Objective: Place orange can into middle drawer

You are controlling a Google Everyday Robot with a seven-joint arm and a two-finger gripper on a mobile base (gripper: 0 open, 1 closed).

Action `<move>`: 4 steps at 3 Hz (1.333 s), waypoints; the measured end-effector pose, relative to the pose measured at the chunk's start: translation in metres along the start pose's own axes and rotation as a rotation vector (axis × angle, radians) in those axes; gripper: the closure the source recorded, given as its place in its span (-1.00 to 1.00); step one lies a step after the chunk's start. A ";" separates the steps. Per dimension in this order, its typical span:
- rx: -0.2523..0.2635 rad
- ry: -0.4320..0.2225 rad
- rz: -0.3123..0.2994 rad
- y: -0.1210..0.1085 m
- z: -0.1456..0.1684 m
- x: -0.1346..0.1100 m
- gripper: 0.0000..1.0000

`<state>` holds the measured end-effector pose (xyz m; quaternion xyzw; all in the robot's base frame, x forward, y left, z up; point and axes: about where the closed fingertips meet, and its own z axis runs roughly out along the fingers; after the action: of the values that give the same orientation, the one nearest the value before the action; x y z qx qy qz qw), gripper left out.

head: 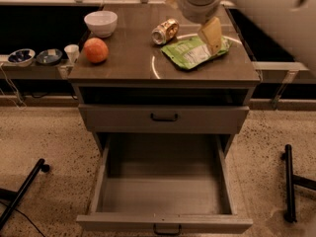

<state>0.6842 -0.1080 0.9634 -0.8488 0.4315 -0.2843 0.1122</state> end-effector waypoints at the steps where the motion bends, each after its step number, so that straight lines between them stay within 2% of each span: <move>1: -0.007 0.067 -0.035 -0.007 0.009 0.011 -1.00; 2: 0.010 0.068 -0.052 -0.017 0.013 0.013 -1.00; 3: 0.047 0.039 -0.087 -0.037 0.053 0.031 -1.00; 4: 0.011 -0.026 -0.161 -0.056 0.146 0.042 -1.00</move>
Offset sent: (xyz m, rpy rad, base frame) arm 0.0369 0.0034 0.0056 -0.0728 -0.0633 0.0390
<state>0.8256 -0.1161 0.8855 -0.8838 0.3586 -0.2836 0.0992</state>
